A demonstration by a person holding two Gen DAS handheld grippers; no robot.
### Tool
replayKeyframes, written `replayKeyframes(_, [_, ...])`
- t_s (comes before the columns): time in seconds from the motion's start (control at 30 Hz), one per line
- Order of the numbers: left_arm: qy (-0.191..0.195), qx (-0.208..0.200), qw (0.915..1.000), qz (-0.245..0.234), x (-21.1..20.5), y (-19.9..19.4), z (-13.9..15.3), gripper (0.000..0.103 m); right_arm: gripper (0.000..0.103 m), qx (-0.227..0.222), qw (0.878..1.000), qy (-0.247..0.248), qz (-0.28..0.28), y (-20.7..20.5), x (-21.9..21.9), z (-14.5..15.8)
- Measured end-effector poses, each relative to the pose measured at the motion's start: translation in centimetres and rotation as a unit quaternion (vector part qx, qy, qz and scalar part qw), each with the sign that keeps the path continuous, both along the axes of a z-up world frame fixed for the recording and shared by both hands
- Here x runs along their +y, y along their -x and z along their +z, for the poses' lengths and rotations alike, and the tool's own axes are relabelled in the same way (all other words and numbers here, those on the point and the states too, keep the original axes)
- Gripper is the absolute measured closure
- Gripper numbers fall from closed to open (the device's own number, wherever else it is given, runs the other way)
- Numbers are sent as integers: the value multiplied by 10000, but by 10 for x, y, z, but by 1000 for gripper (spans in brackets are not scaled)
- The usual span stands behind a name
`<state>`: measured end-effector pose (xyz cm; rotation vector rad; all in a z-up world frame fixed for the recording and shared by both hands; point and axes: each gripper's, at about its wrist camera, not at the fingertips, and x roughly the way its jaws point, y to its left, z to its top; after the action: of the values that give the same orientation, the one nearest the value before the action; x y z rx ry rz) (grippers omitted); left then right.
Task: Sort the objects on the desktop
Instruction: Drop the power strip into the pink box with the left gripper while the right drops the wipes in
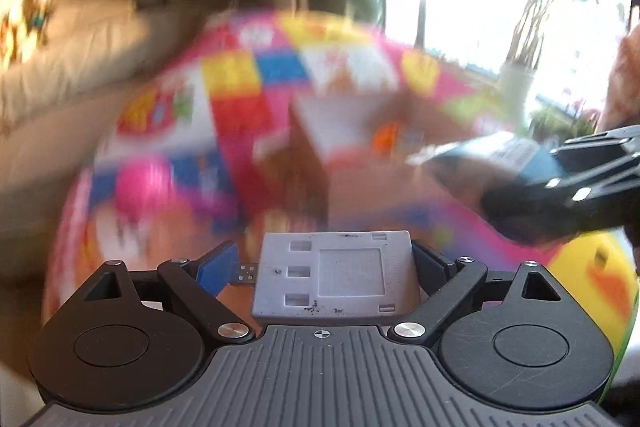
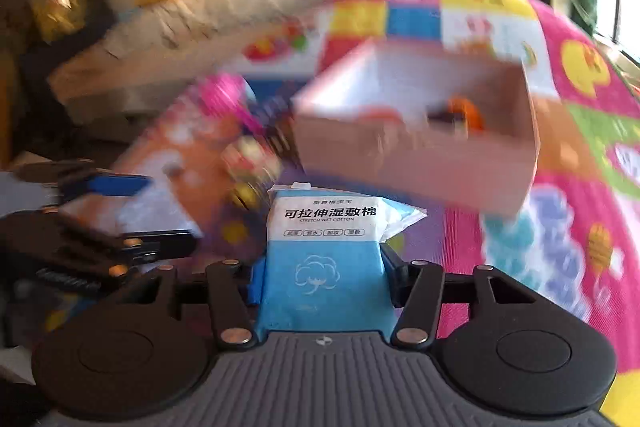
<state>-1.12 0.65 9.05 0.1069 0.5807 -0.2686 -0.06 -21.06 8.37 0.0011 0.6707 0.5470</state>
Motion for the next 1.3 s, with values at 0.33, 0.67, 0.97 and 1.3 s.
replayKeyframes(0.33, [375, -859, 9948, -401, -51, -101, 57, 8, 49, -1708, 9793, -74, -1087, -44, -44, 99])
replayKeyframes(0.67, [874, -399, 9954, -27, -27, -152, 26, 2, 49, -1251, 9838, 80, -1279, -122, -47, 80])
replayKeyframes(0.97, [501, -110, 9977, 433, 28, -98, -12, 1, 49, -260, 9930, 833, -797, -198, -2, 26])
replayKeyframes(1.3, [485, 326, 9954, 765, 48, -86, -50, 0, 46, 583, 9814, 1558, -963, -241, 33, -32])
